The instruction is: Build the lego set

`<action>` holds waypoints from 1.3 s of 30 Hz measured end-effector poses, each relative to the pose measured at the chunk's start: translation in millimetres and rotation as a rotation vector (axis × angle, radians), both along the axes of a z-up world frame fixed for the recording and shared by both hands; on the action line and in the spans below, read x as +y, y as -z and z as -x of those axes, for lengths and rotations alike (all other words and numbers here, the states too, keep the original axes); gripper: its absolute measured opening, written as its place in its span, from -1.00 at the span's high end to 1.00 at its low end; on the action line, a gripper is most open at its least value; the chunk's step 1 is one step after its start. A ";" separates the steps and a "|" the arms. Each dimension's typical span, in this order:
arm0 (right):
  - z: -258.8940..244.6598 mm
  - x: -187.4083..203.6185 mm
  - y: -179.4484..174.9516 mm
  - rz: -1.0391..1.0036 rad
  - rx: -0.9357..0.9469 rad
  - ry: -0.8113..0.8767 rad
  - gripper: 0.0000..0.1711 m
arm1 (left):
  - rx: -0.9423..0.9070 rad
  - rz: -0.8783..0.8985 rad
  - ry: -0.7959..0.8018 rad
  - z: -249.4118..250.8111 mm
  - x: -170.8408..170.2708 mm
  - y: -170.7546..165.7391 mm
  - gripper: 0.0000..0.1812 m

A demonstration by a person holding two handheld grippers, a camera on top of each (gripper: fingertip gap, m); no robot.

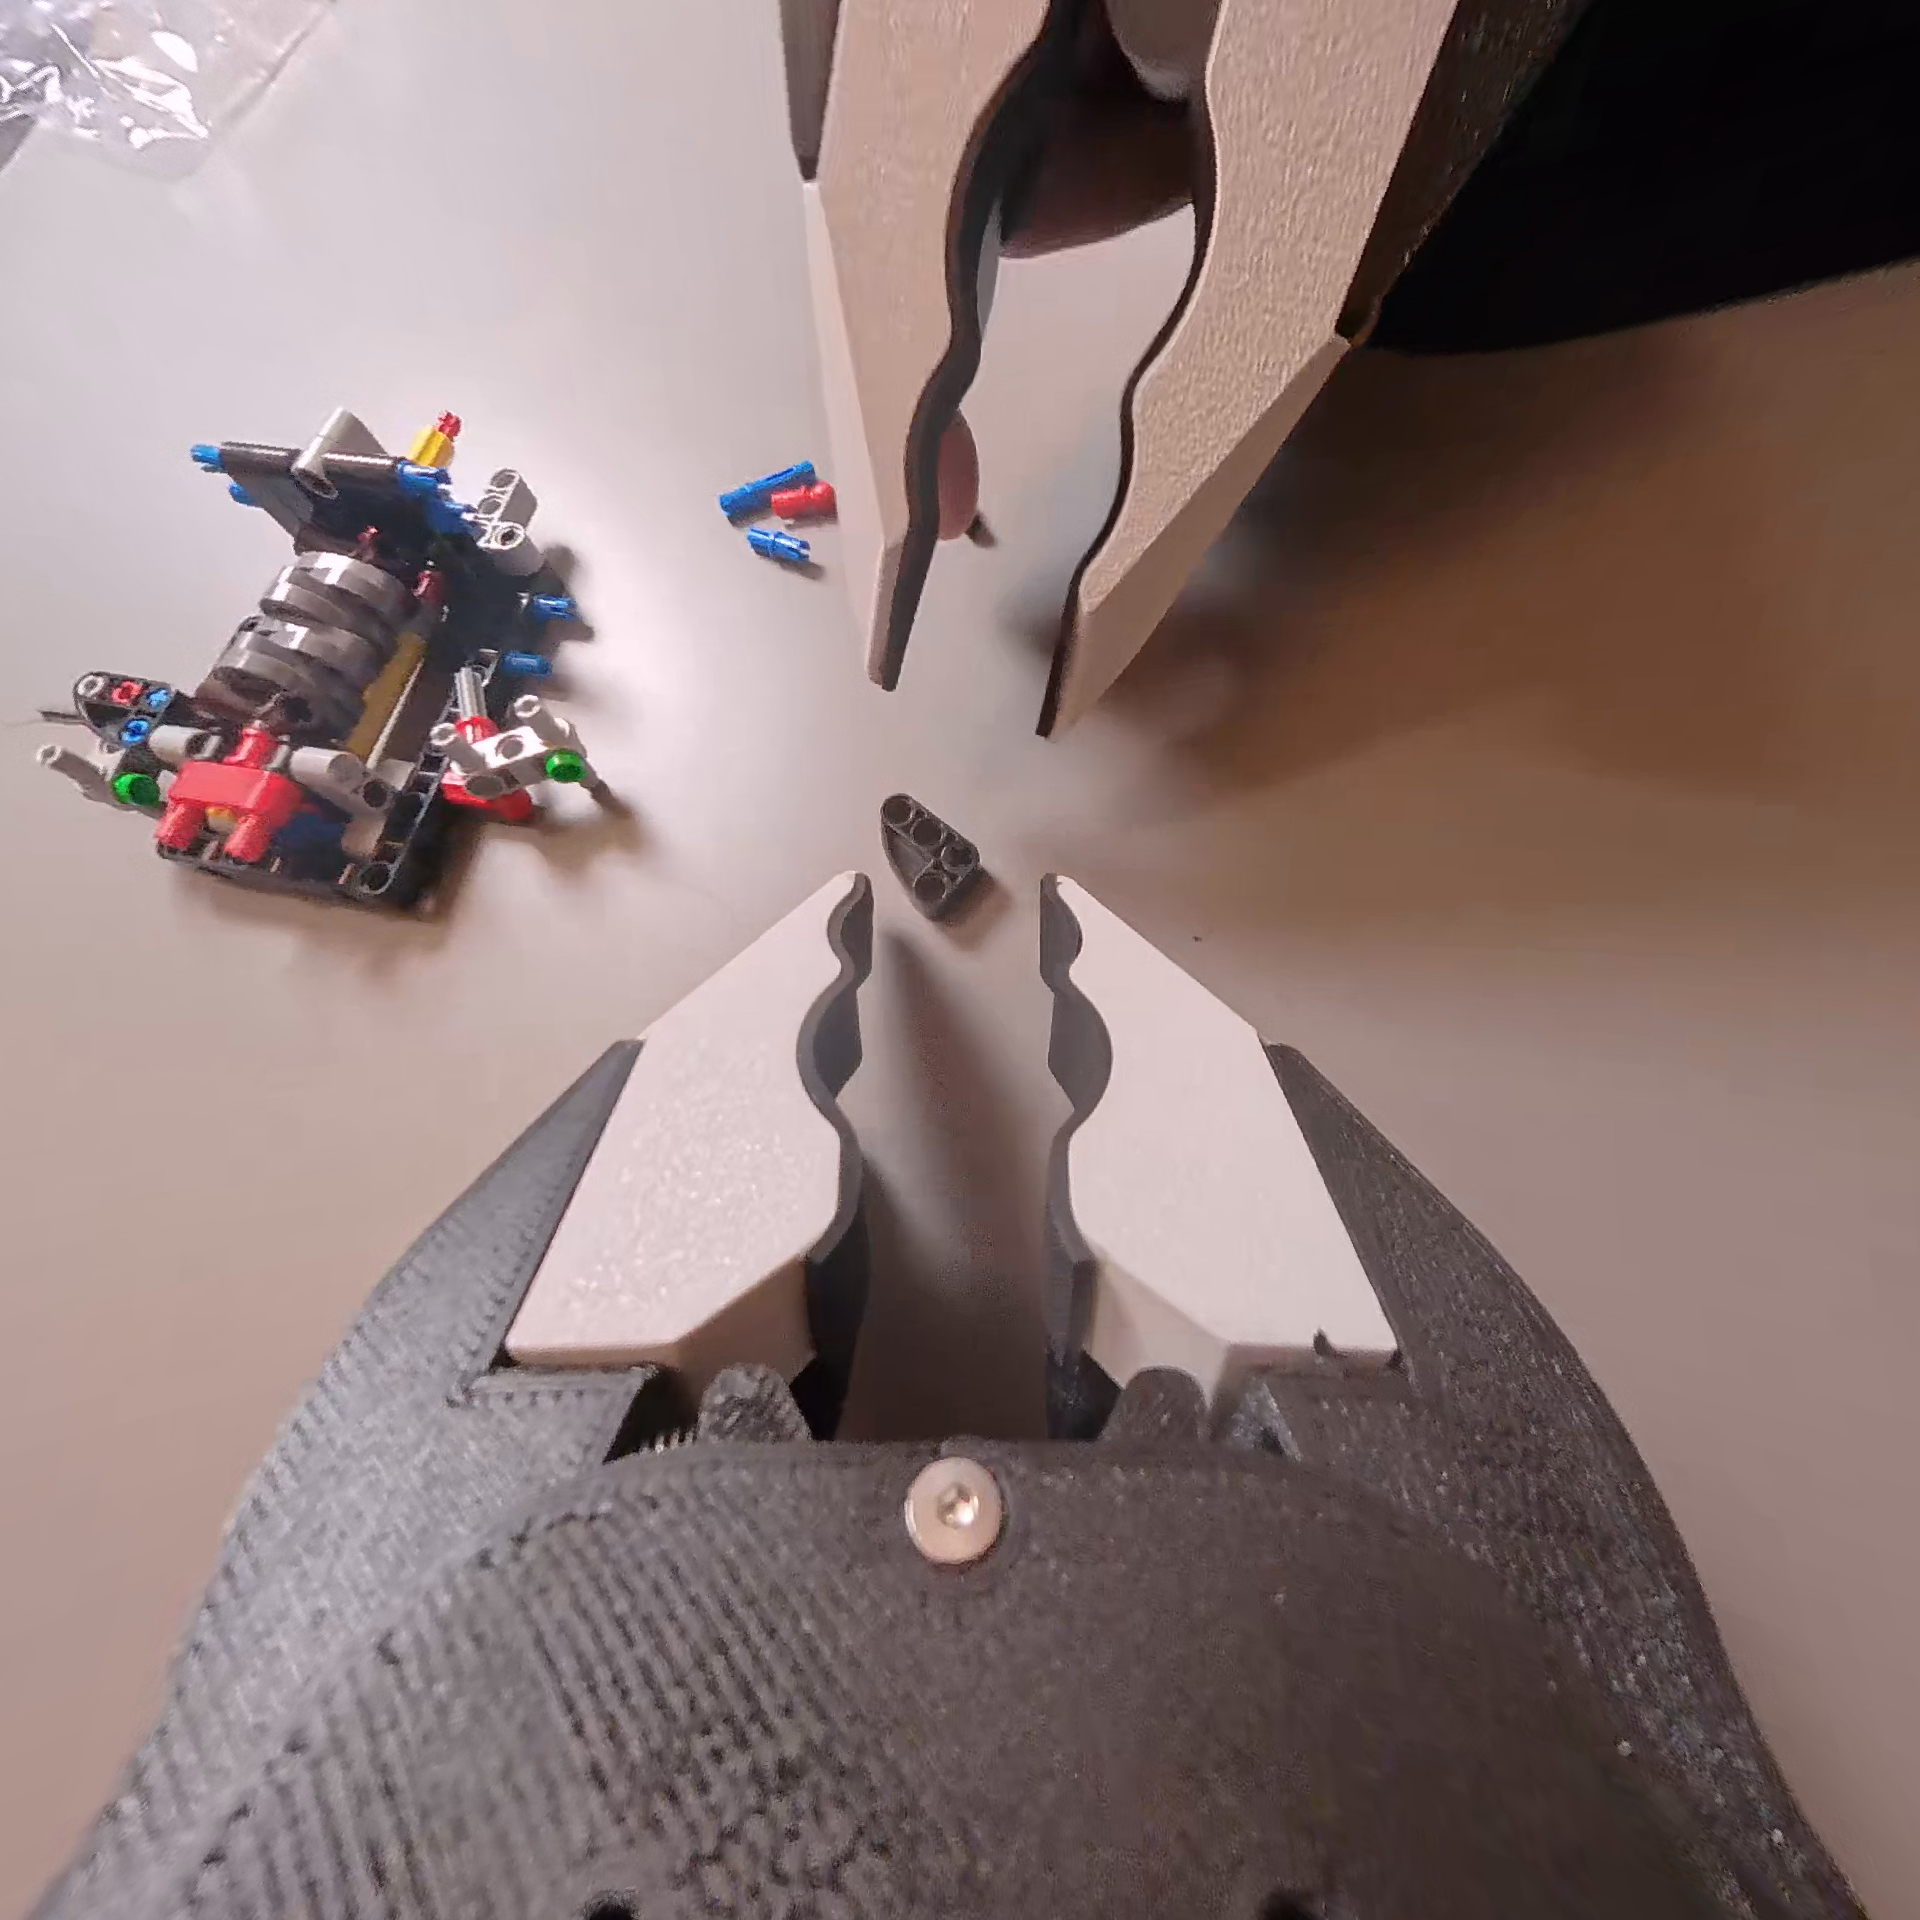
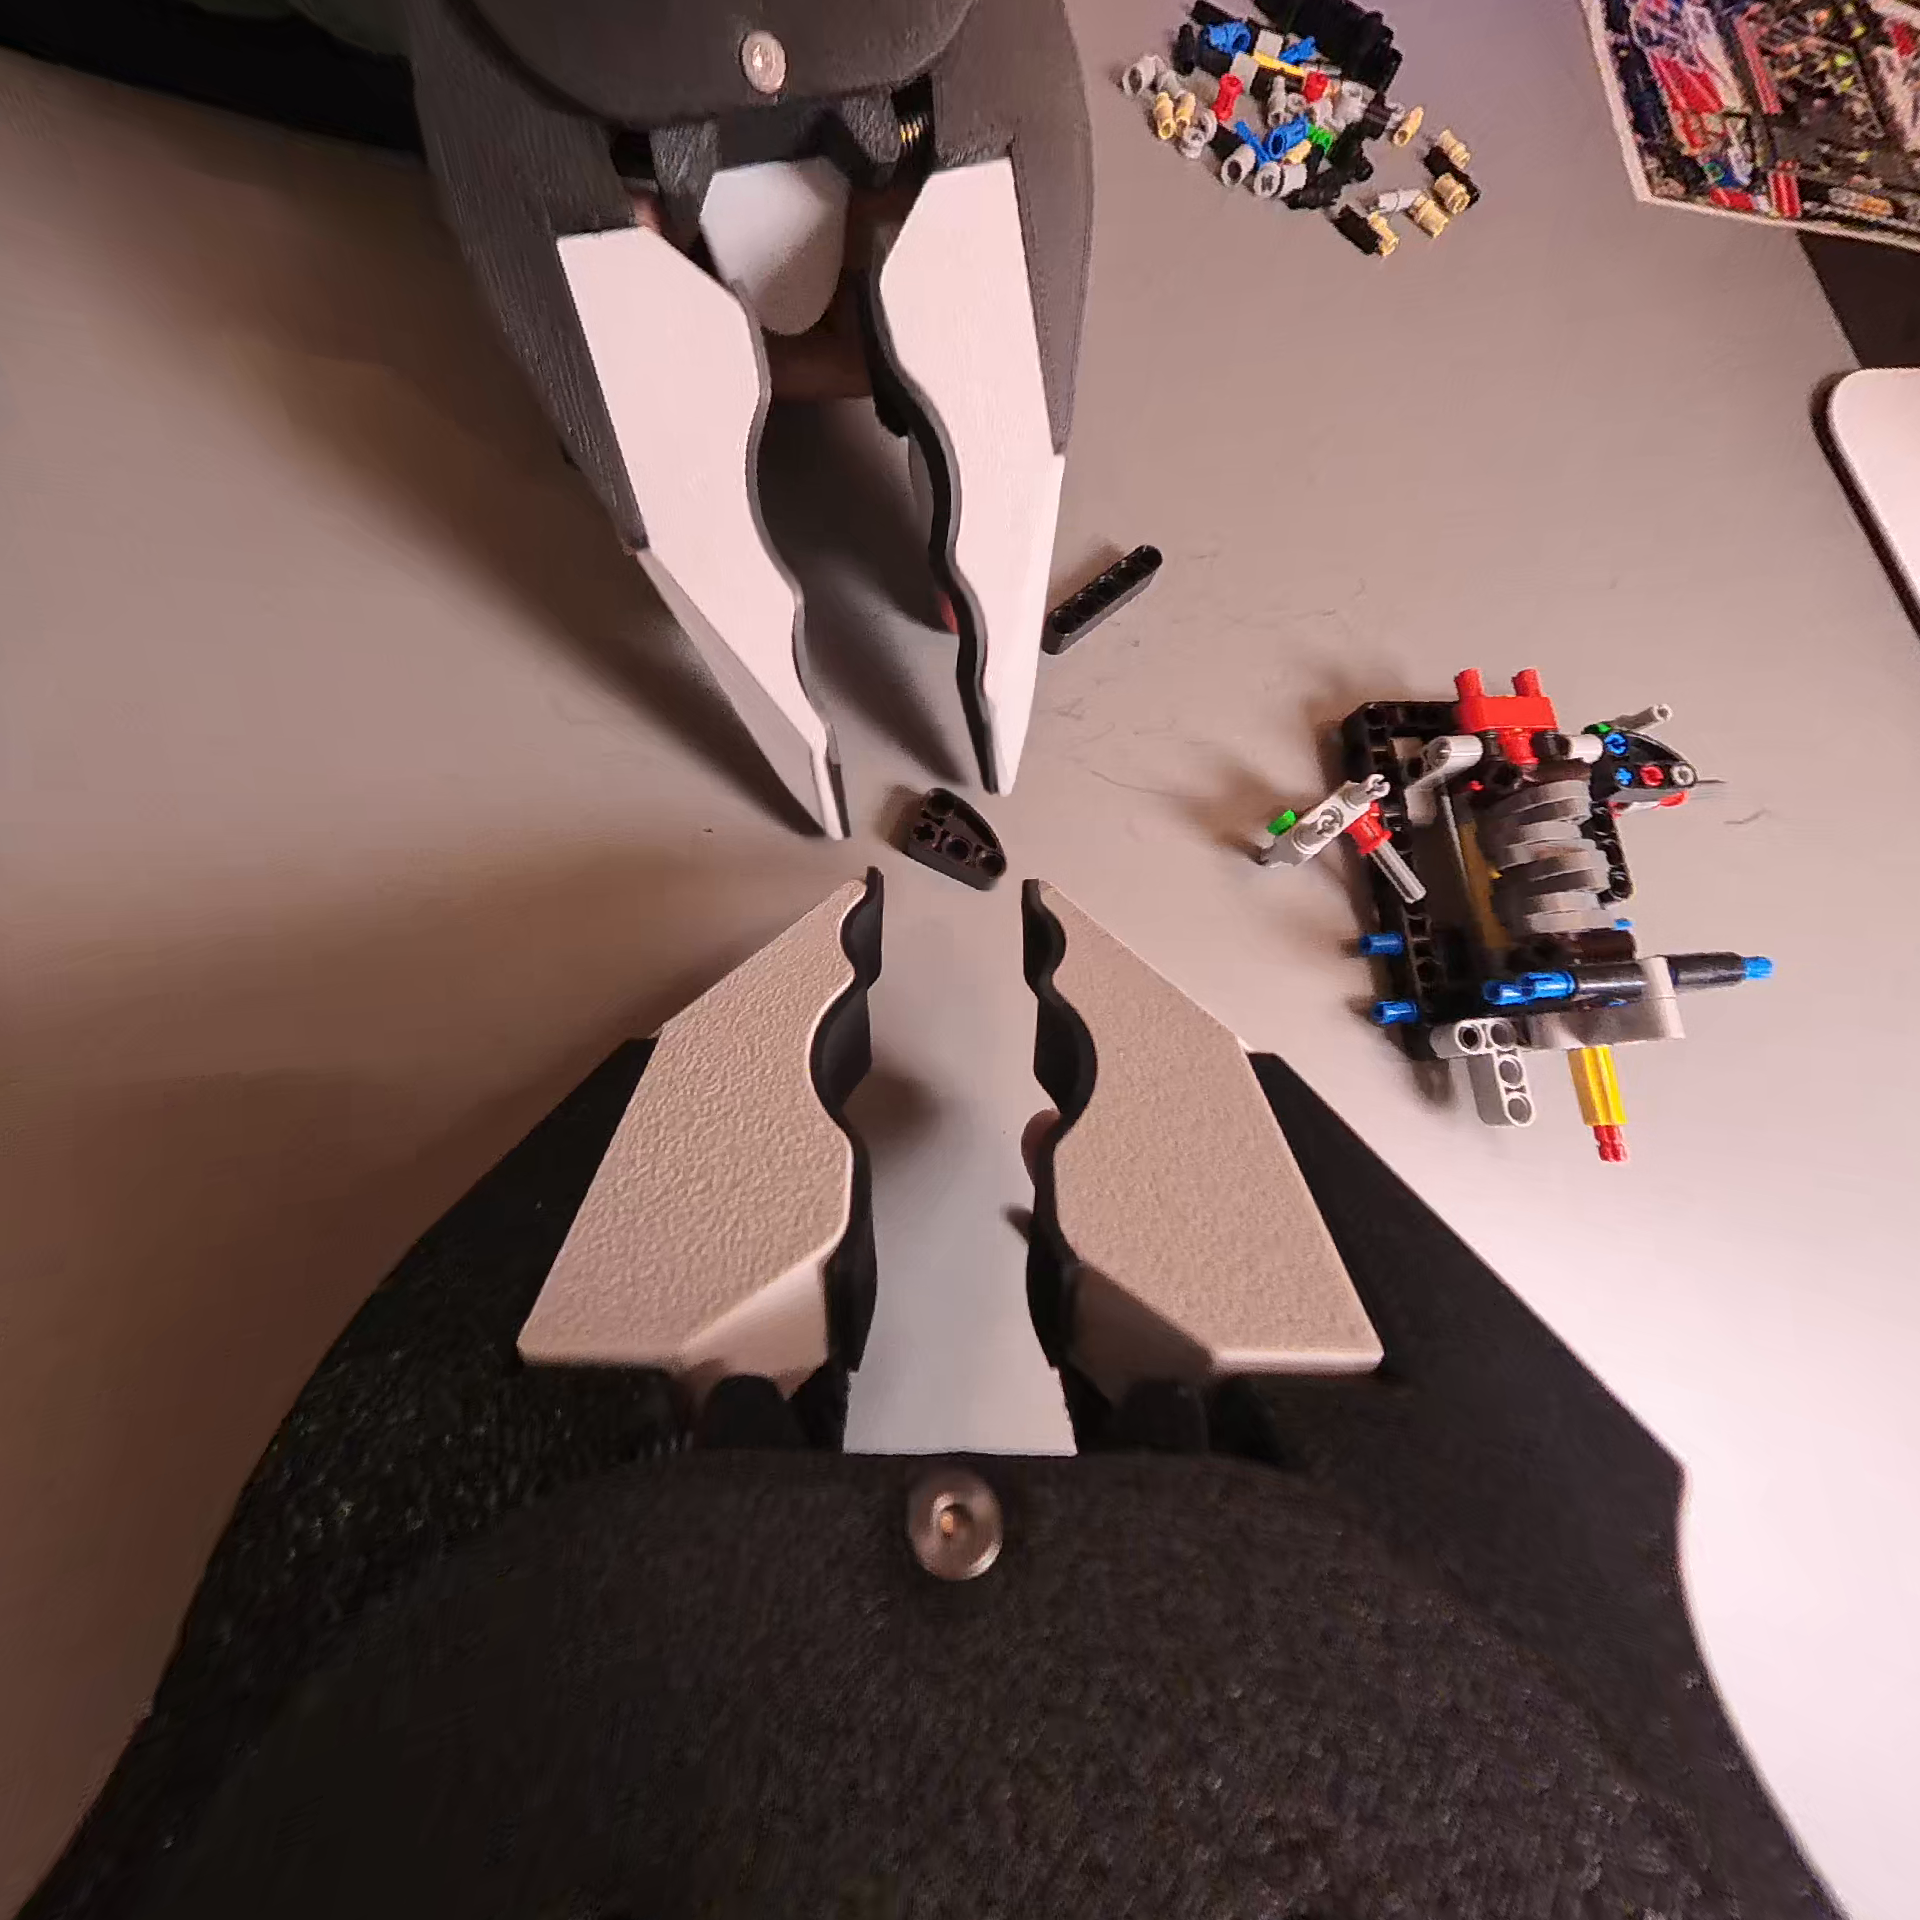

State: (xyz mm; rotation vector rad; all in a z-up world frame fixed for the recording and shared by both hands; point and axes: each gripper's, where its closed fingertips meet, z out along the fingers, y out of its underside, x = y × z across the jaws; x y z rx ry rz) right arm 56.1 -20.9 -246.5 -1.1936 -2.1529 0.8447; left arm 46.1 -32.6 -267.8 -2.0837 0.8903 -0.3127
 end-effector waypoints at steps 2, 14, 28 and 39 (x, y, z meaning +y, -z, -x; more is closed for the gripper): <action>-1.3 3.4 -0.4 0.017 0.008 0.004 0.73 | 0.019 -0.006 -0.001 -2.0 4.1 1.2 0.69; -4.0 -1.4 9.9 -0.019 0.016 -0.038 0.76 | 0.042 -0.026 0.081 -5.3 -2.7 1.4 0.83; 1.3 -24.8 15.1 -0.058 0.047 -0.119 0.88 | 0.018 -0.061 0.175 -16.2 -15.6 -4.1 0.83; 1.6 -13.9 14.9 -0.112 0.037 -0.071 0.92 | 0.072 -0.090 -0.026 20.7 6.6 -5.6 0.82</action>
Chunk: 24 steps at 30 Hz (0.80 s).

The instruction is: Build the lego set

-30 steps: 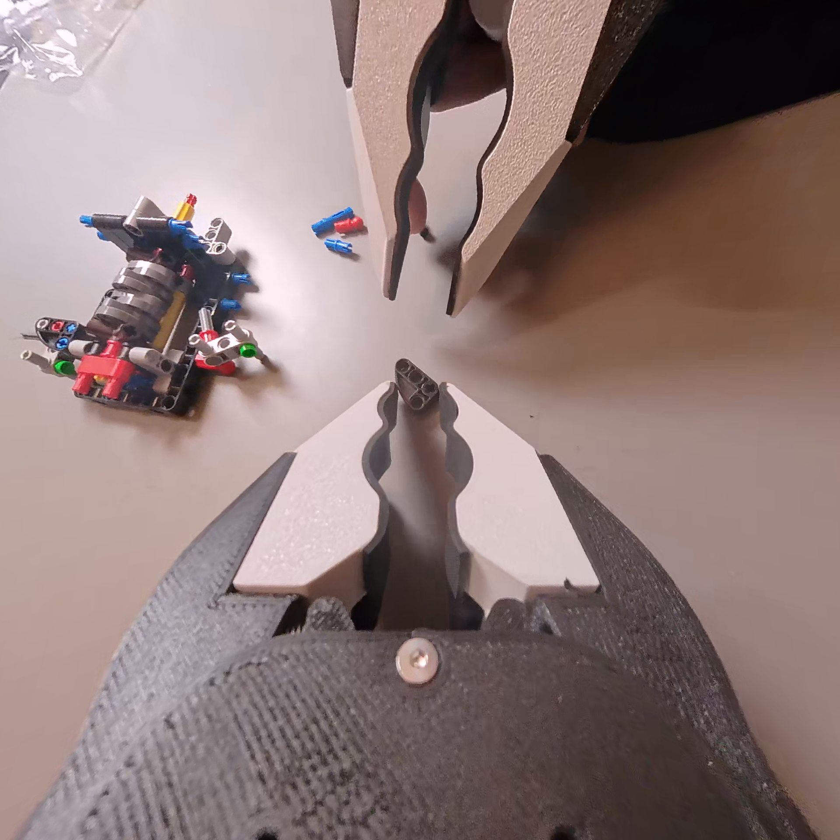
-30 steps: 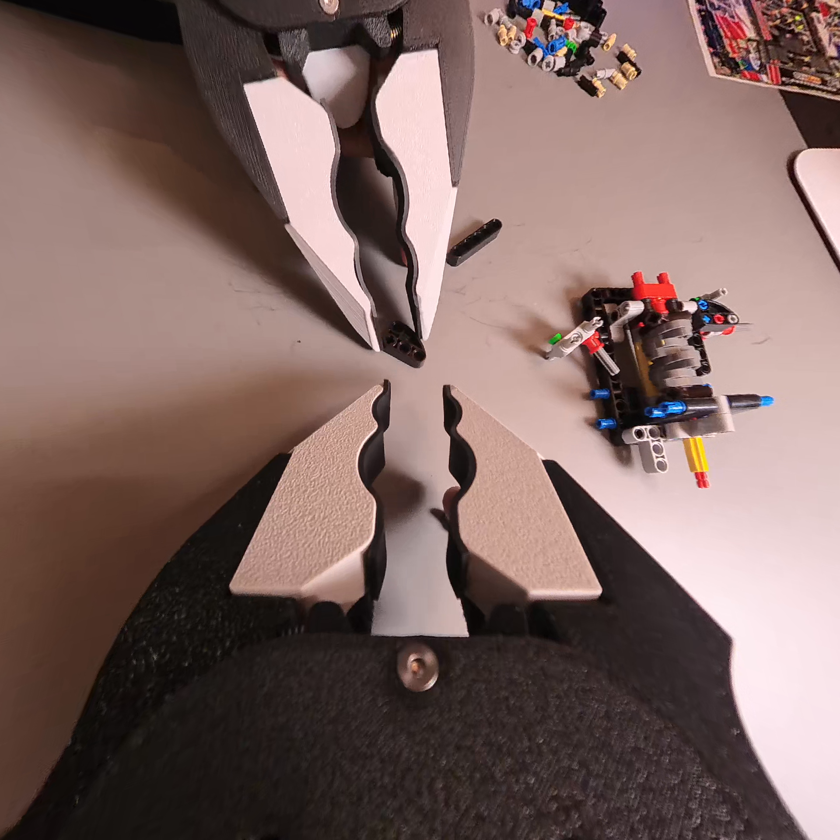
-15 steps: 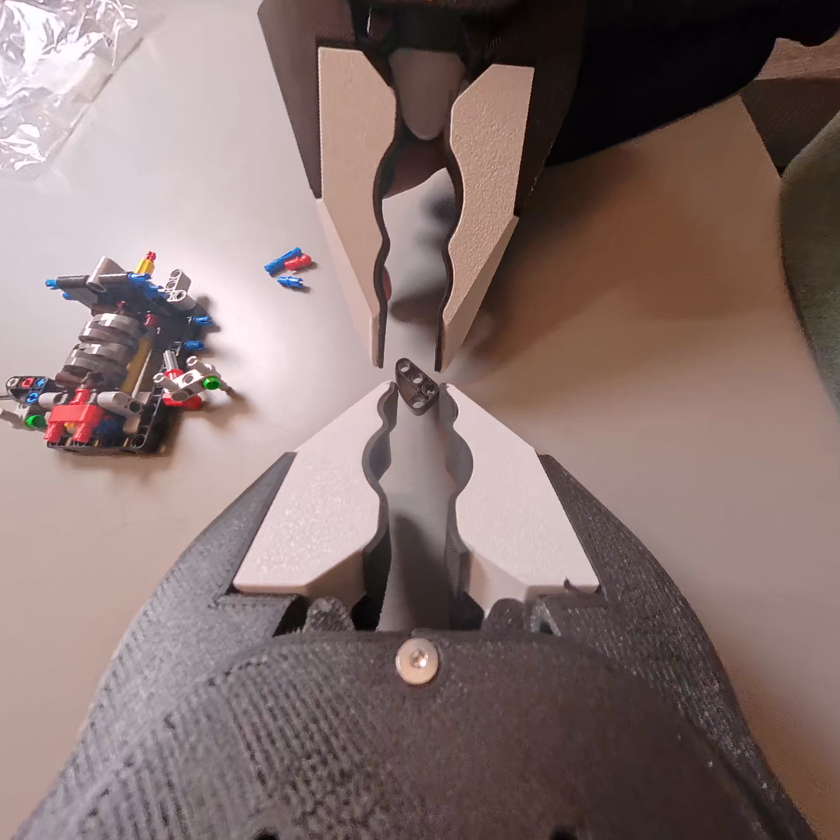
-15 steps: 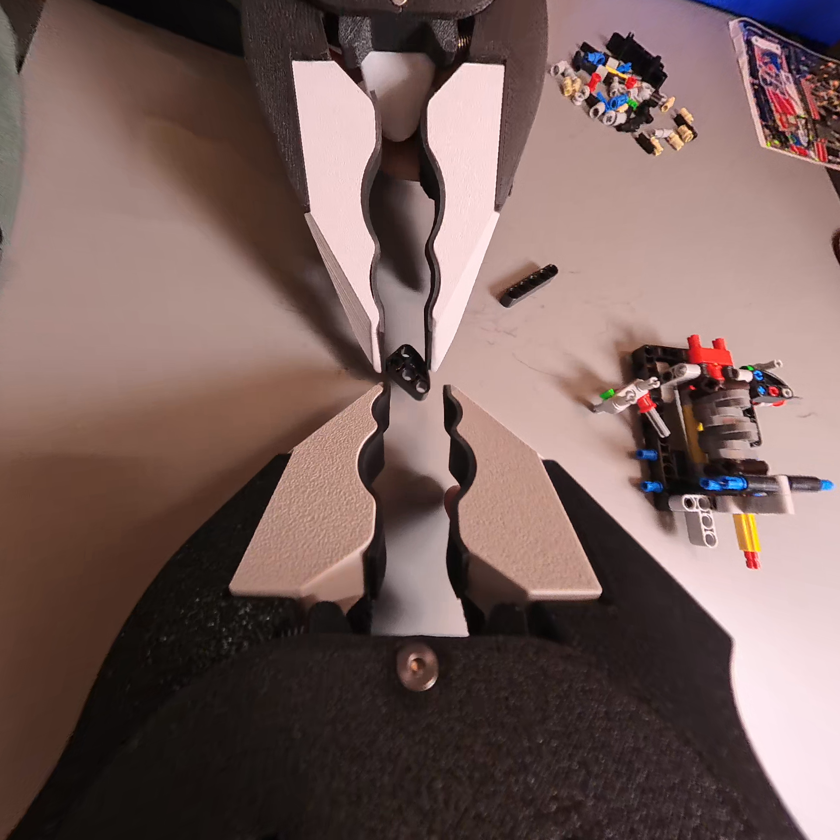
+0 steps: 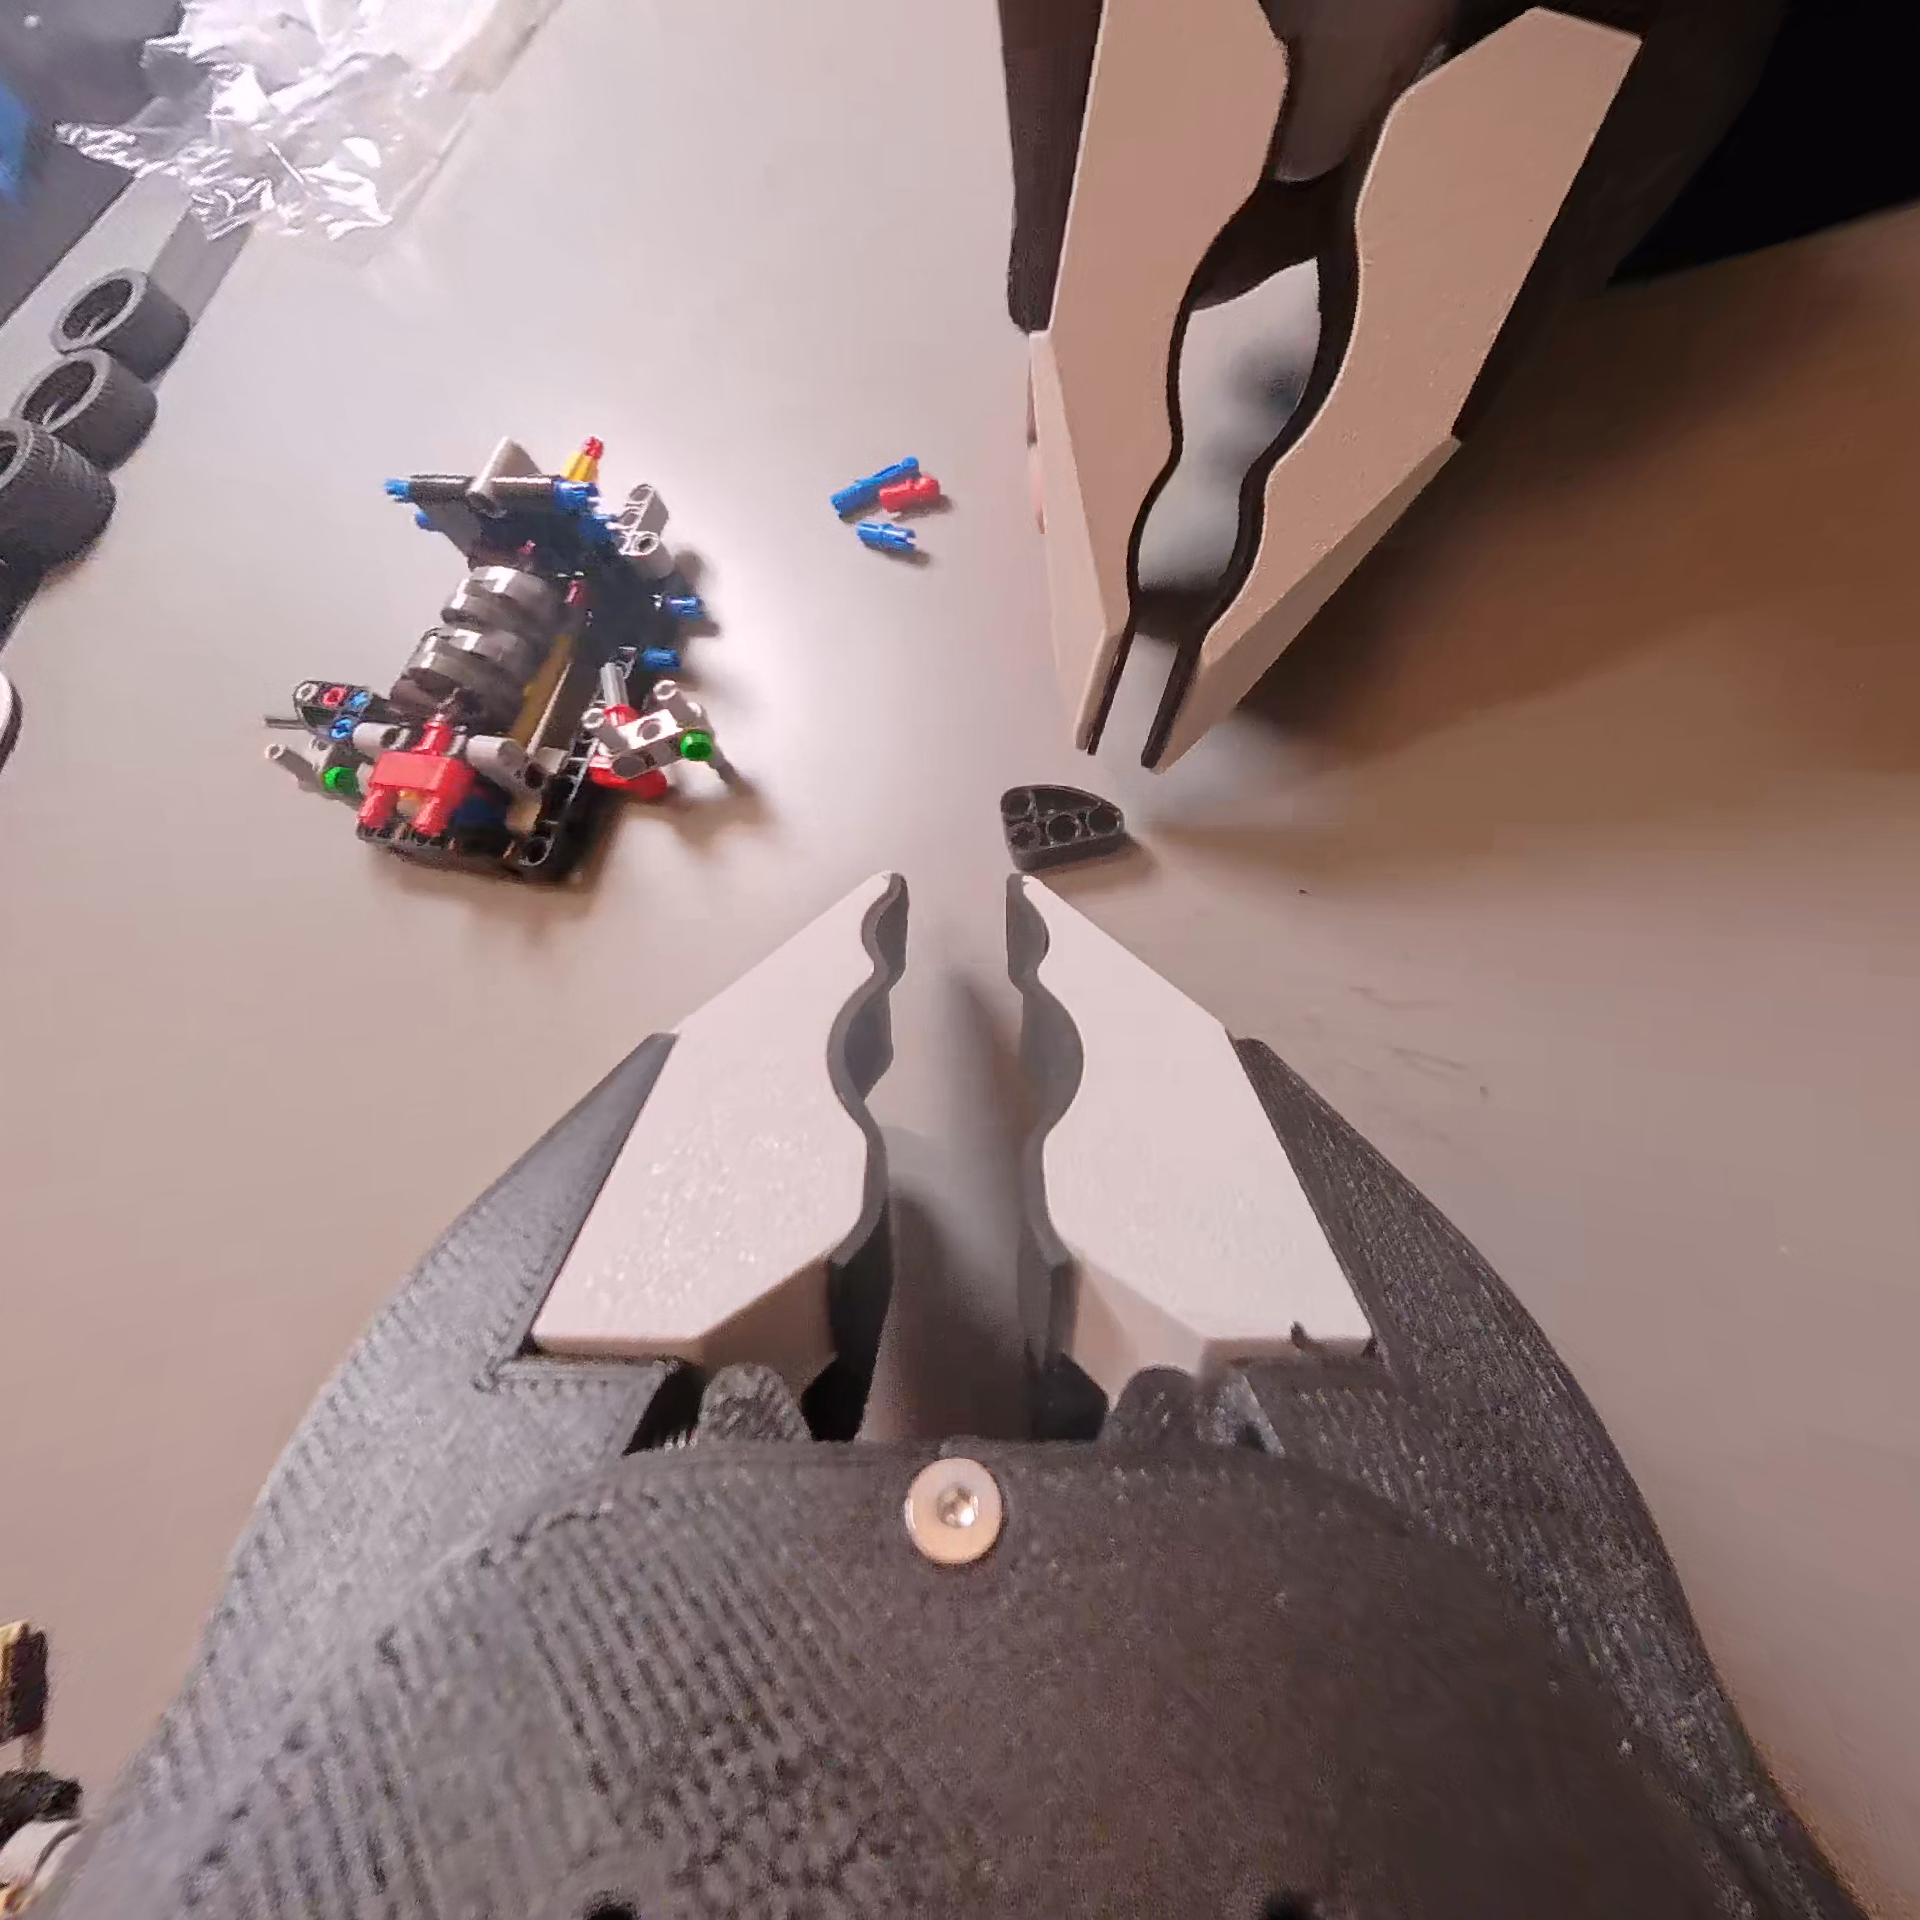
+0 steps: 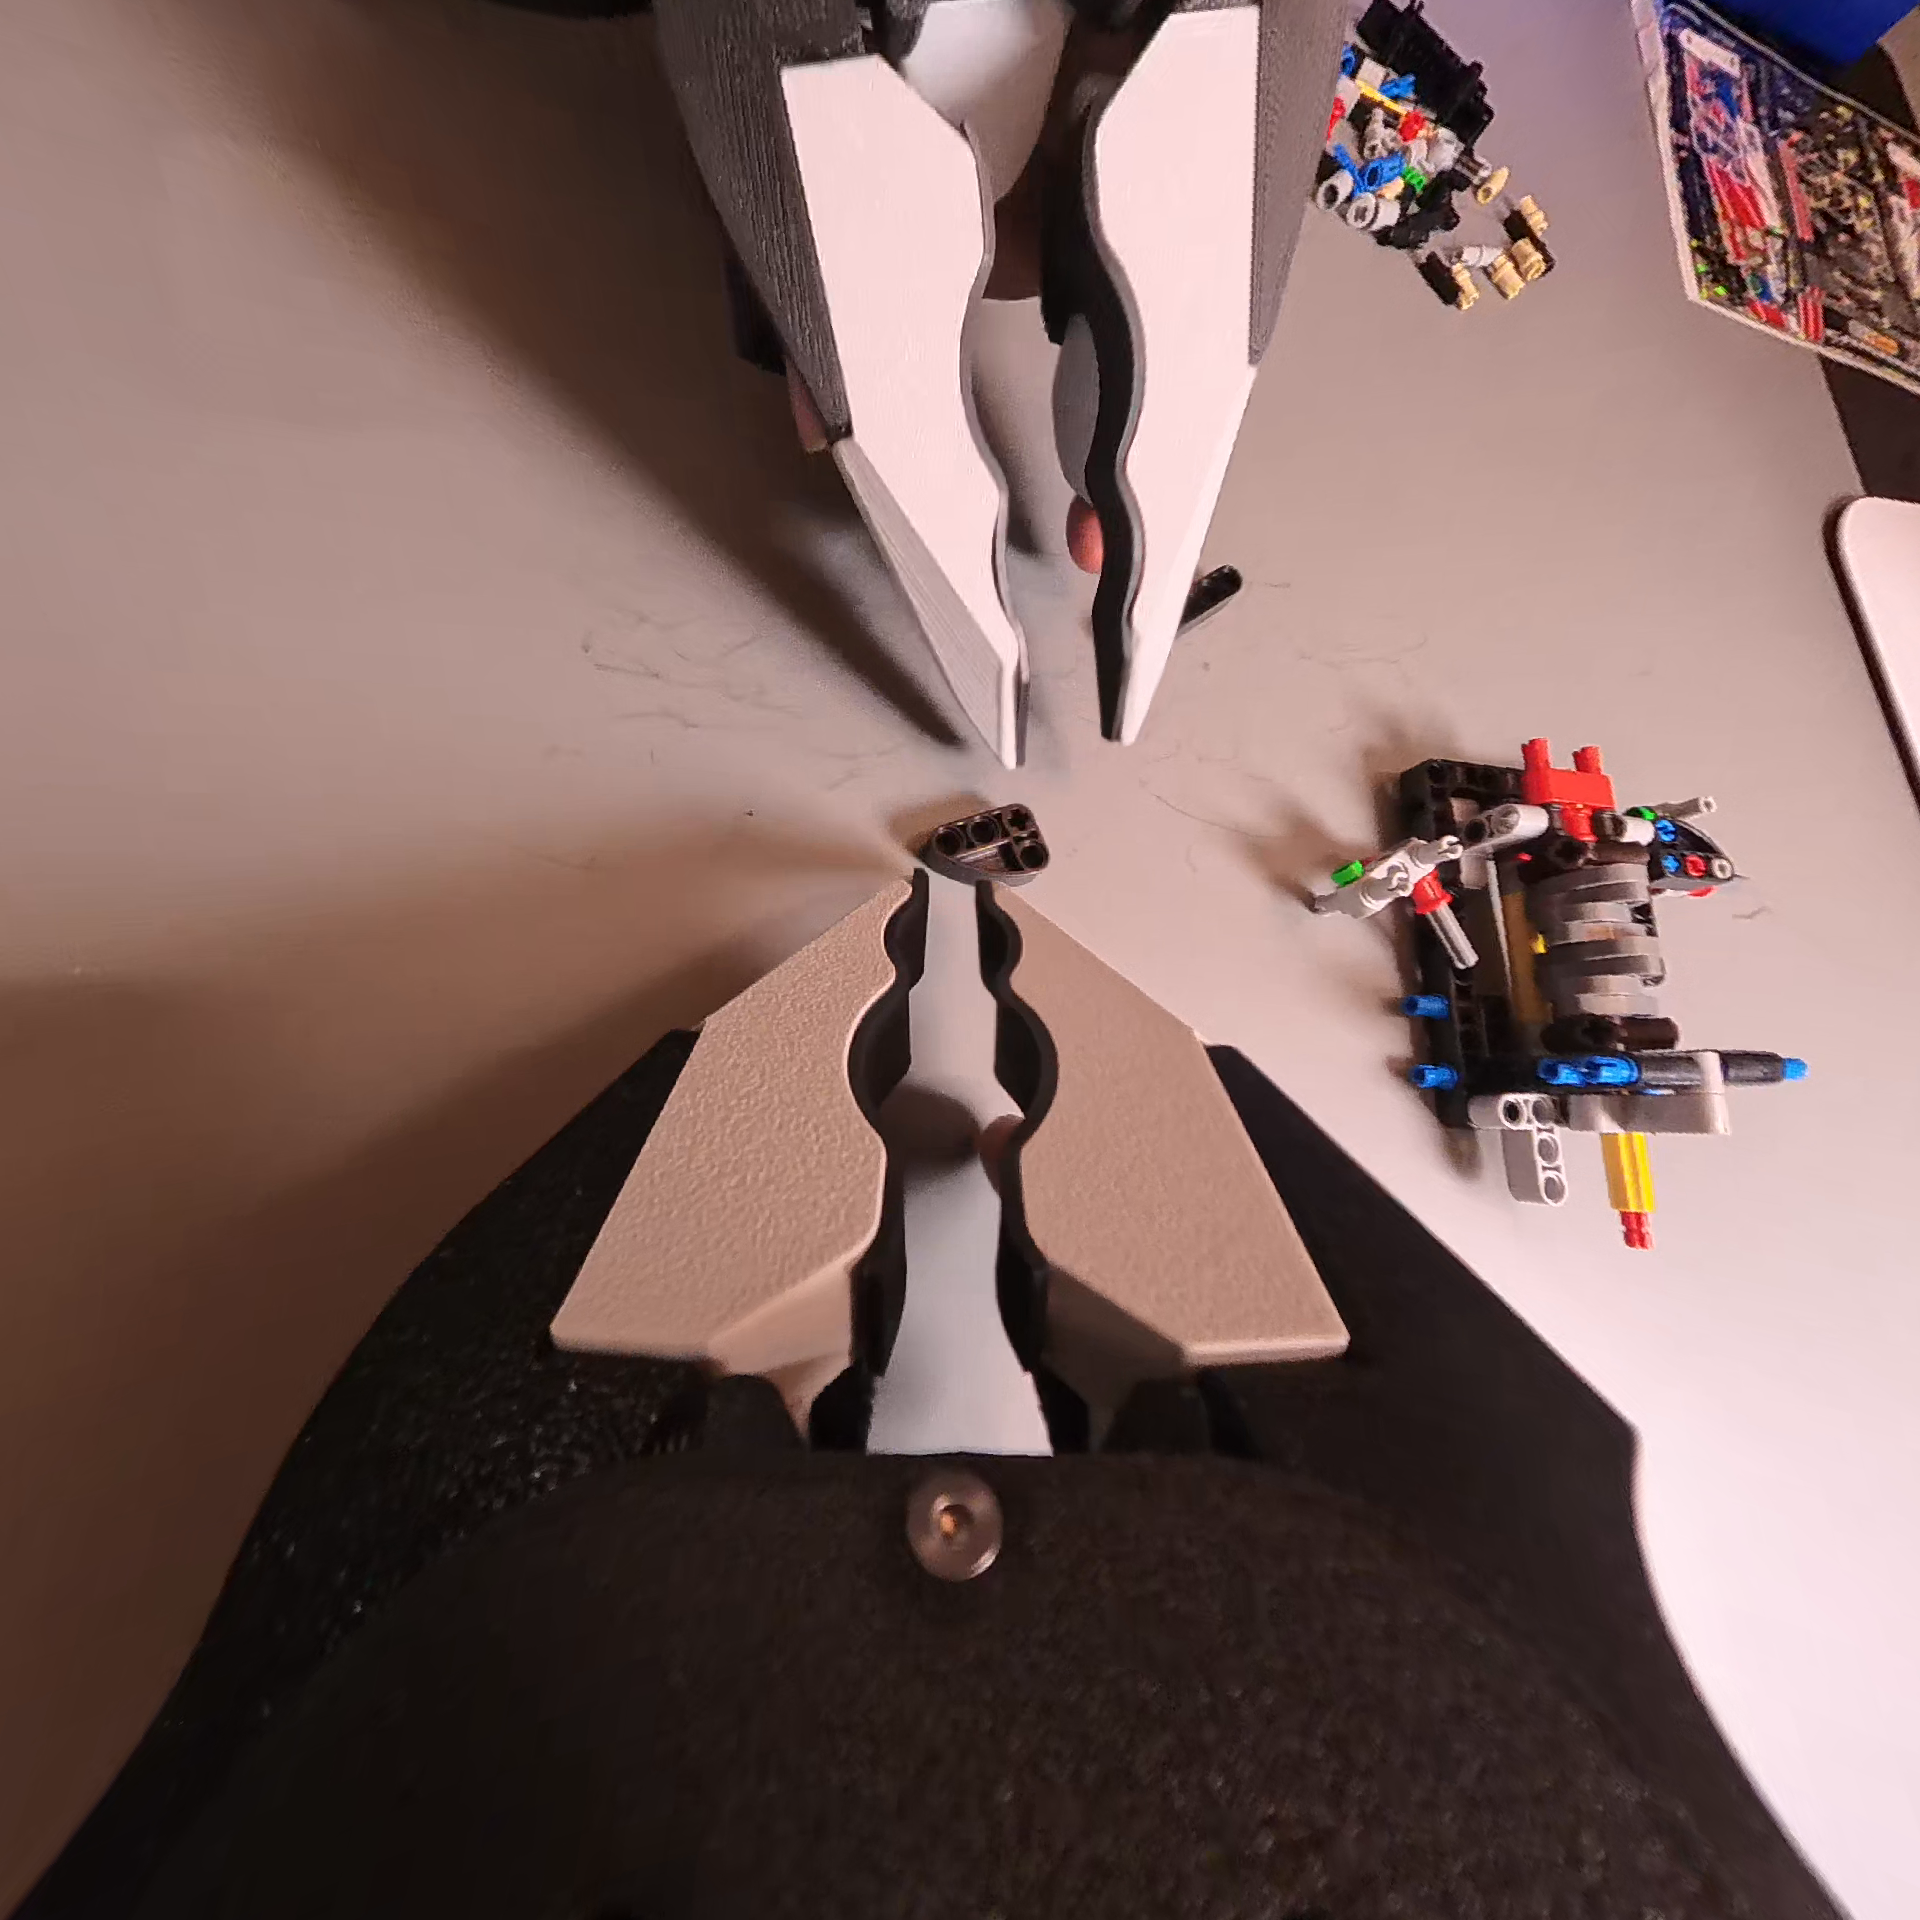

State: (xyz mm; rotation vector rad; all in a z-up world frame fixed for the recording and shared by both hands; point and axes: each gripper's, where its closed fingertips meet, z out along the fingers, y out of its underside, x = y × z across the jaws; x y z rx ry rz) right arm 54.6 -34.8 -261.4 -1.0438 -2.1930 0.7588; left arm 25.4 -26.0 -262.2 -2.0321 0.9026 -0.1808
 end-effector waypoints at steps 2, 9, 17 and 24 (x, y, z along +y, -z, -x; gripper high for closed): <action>0.1 2.8 -1.3 0.000 0.006 0.011 0.90 | -0.015 -0.007 -0.012 3.6 0.3 -3.2 0.81; 3.3 4.3 -0.1 -0.001 0.006 0.031 0.68 | -0.032 -0.029 -0.092 31.4 6.4 -12.2 0.77; 13.0 -0.3 5.2 -0.003 -0.023 0.040 0.63 | -0.174 0.010 -0.100 38.9 7.1 -20.1 0.69; 13.3 -1.1 6.2 -0.014 -0.035 0.043 0.73 | -0.169 0.009 -0.116 40.6 10.8 -15.3 0.69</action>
